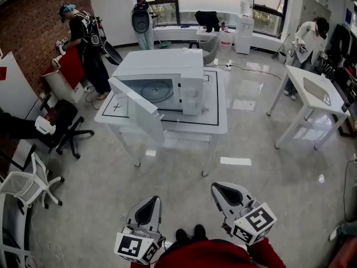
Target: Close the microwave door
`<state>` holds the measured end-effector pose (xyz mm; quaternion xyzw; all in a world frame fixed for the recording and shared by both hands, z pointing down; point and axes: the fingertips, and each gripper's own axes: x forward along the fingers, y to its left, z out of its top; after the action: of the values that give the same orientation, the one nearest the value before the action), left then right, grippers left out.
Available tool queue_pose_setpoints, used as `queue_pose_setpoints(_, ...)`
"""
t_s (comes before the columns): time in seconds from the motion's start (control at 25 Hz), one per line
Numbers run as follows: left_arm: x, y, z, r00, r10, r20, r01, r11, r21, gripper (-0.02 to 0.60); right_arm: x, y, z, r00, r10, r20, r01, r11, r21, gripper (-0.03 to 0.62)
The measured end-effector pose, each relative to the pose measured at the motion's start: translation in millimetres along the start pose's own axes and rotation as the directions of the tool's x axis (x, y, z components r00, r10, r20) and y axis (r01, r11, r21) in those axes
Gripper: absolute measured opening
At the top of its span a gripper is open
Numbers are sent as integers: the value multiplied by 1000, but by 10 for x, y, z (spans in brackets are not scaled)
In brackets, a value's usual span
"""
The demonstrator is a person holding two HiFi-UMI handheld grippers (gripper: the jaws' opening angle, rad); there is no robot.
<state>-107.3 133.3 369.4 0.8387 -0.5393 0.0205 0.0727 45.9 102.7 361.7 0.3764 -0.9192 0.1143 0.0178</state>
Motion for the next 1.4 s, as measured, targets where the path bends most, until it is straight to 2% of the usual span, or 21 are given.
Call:
queue_pose_setpoints(0.52, 216, -162, 6, 1000, -10, -2, 10, 1000, 13, 11, -155, -243, -16, 1000, -15, -1, 15, 1000, 23, 13)
queue_pose_setpoints(0.96, 282, -263, 119, 999, 46, 25, -48, 996, 82, 11, -246, -375, 79, 999, 31, 26, -31, 999, 9, 12)
queue_pose_setpoints(1.4, 381, -132, 237, 996, 87, 22, -89, 991, 96, 11, -114, -478, 143, 999, 42, 31, -43, 999, 30, 12)
